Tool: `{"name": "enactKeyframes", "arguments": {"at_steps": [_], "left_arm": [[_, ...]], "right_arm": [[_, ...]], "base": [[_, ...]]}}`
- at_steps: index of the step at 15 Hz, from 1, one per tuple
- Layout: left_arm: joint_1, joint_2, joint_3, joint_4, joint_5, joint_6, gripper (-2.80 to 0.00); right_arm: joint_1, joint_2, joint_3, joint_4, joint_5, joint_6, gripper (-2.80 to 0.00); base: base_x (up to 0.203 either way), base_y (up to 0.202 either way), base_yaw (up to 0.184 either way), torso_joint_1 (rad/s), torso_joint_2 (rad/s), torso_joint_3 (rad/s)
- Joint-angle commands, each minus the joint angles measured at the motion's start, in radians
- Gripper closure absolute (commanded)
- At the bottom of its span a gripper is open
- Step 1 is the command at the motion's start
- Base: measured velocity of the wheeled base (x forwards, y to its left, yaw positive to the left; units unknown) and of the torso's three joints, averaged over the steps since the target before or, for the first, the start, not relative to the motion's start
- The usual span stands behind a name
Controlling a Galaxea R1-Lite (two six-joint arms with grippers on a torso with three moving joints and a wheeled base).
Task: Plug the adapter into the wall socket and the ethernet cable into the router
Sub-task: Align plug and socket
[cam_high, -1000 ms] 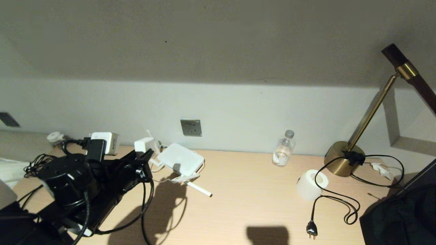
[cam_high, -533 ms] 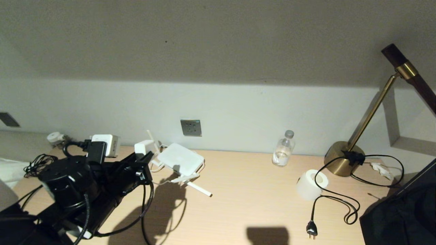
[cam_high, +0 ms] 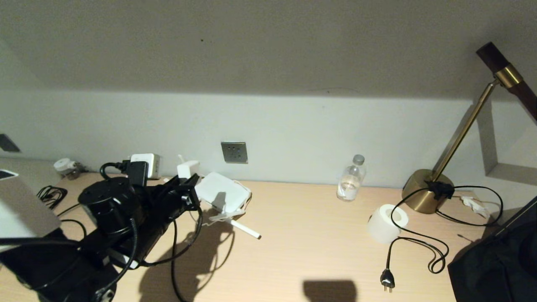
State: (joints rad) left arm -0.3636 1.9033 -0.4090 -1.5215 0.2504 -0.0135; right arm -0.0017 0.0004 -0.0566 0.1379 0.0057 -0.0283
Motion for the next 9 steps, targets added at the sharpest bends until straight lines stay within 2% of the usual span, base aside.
{"name": "enactKeyframes", "arguments": {"at_steps": [1, 6, 9], "left_arm": [[0.0, 0.092, -0.095, -0.008, 0.004, 0.002, 0.0], [-0.001, 0.216, -0.3, -0.008, -0.002, 0.026, 0.0], [-0.001, 0.252, -0.352, -0.008, -0.002, 0.031, 0.0]], "right_arm": [[0.0, 0.0, 0.001, 0.0, 0.0, 0.0, 0.0], [0.0, 0.0, 0.0, 0.0, -0.001, 0.001, 0.0], [0.0, 0.0, 0.0, 0.0, -0.001, 0.001, 0.0]], "base": [[0.0, 0.0, 0.0, -0.132, 0.3, 0.16], [0.0, 0.0, 0.0, -0.14, 0.31, 0.169], [0.0, 0.0, 0.0, -0.139, 0.31, 0.168]]}}
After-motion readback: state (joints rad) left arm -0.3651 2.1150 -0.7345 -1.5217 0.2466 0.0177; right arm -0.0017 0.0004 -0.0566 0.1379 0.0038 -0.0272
